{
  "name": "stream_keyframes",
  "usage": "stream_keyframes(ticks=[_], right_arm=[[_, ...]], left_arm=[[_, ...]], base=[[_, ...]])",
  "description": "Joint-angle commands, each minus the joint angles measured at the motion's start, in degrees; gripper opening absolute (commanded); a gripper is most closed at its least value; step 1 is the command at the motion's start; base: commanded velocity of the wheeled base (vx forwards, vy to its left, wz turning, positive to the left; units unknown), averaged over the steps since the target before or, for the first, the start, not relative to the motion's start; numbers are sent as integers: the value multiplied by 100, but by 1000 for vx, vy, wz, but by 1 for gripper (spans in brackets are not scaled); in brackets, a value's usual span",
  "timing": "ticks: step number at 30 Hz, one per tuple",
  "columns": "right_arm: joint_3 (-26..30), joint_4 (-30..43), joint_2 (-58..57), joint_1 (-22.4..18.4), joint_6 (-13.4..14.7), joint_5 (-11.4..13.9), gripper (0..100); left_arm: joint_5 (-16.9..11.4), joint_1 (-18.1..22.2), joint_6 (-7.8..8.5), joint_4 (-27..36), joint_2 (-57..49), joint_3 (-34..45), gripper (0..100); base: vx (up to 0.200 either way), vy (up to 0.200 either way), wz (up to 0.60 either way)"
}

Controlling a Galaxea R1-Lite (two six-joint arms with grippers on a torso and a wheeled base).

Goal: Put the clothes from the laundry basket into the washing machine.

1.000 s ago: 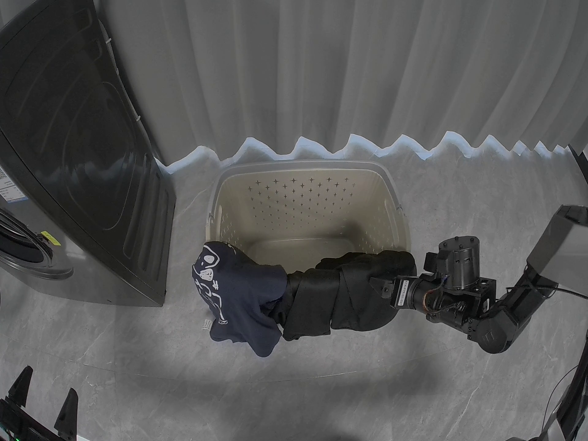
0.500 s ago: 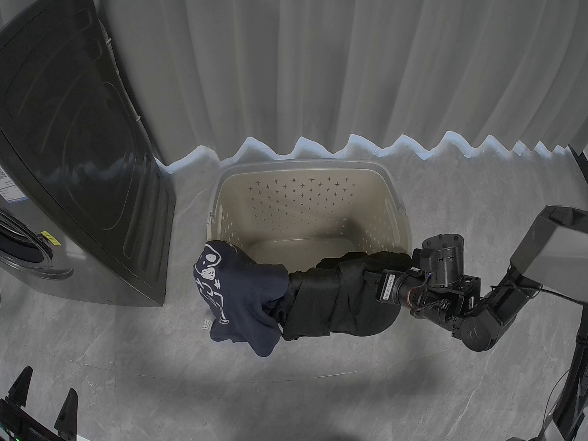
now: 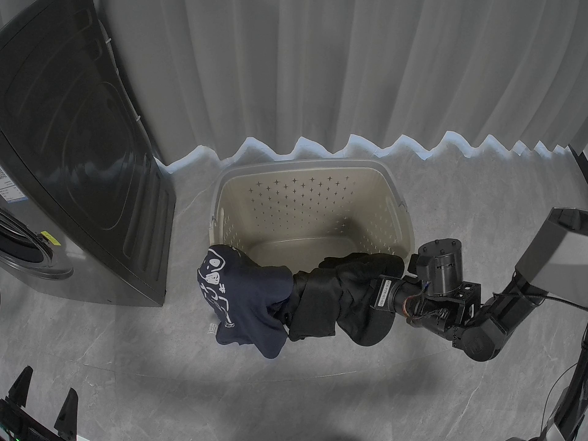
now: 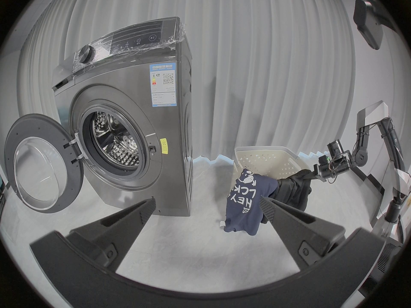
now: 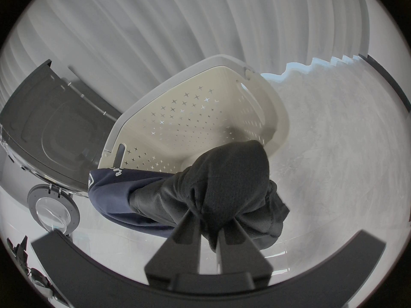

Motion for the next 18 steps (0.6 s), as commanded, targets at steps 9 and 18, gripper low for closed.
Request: stream_keyframes(ticks=[9,18], right_arm=[[709,-37,-1607,405,82,18,0],[1227,-46,-3242,836,-278,141,0]], left_arm=[[9,0,-8,-6,-75,92,100],[9,0,-8,-6,-75,92,100]], base=[[0,0,0],[0,0,0]])
